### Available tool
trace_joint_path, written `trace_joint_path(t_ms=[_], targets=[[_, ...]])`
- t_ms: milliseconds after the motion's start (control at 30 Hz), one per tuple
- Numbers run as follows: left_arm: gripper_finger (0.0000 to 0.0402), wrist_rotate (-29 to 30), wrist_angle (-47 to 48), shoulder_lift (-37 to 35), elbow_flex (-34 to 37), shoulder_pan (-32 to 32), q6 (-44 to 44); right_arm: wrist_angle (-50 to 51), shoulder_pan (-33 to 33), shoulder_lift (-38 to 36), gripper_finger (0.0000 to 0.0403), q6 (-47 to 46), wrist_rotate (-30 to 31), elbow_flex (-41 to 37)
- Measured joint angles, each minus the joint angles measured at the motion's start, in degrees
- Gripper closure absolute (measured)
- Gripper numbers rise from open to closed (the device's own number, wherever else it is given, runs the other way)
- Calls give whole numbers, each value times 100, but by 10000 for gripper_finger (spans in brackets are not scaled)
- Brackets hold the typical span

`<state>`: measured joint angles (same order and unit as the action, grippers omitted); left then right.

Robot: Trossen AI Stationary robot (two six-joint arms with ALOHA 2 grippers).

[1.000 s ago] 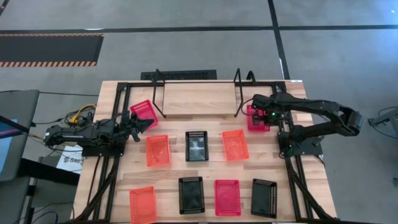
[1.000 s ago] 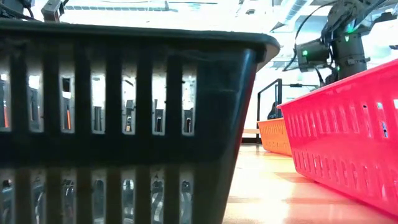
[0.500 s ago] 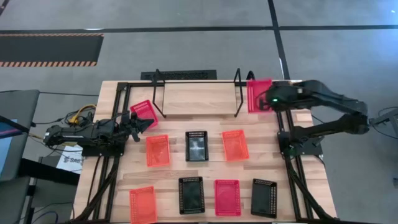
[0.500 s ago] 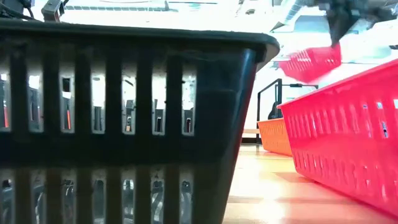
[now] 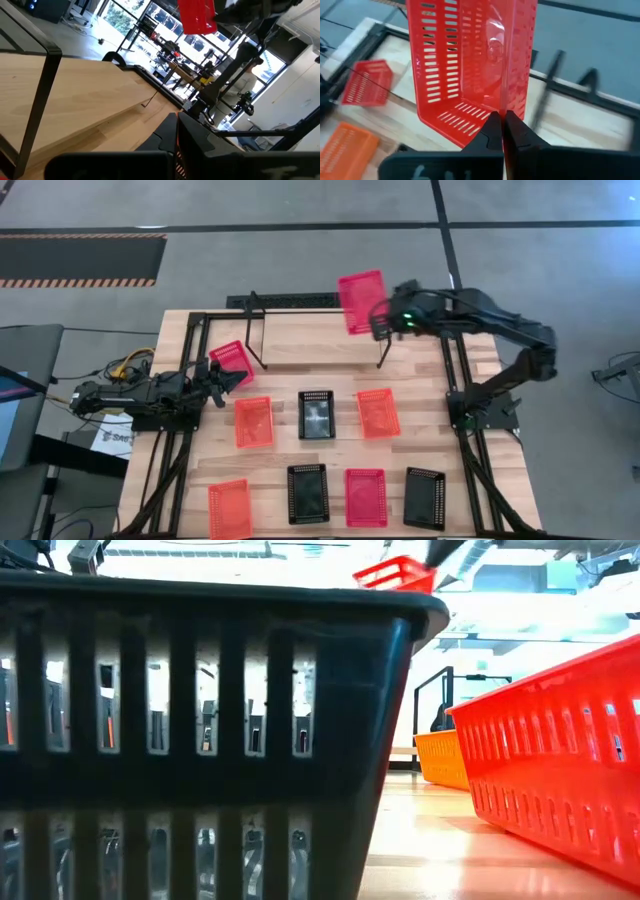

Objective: Stack baskets on shelf by color
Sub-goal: Put the top right red bin on the shelf

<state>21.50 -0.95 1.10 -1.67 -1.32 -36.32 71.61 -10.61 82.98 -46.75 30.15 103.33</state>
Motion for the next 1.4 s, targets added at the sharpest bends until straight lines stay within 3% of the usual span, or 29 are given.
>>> trace_joint_path(t_ms=[400, 600, 1033, 1233, 1400], targets=[[401, -28, 0, 1, 0, 0, -2, -959, -479, 1740, 403, 171, -1390, 7], [402, -181, 8, 0, 0, 2, 0, -2203, -780, 2215, 403, 515, -2288, 7], [402, -322, 22, 0, 0, 0, 87, -2678, -1167, 2323, 403, 648, -2649, -11], [401, -321, 22, 0, 0, 0, 123, -4366, -1183, 2317, 403, 400, -3344, -864], [401, -321, 22, 0, 0, 0, 123, -4492, -1225, 2318, 403, 11, -3461, -1504]])
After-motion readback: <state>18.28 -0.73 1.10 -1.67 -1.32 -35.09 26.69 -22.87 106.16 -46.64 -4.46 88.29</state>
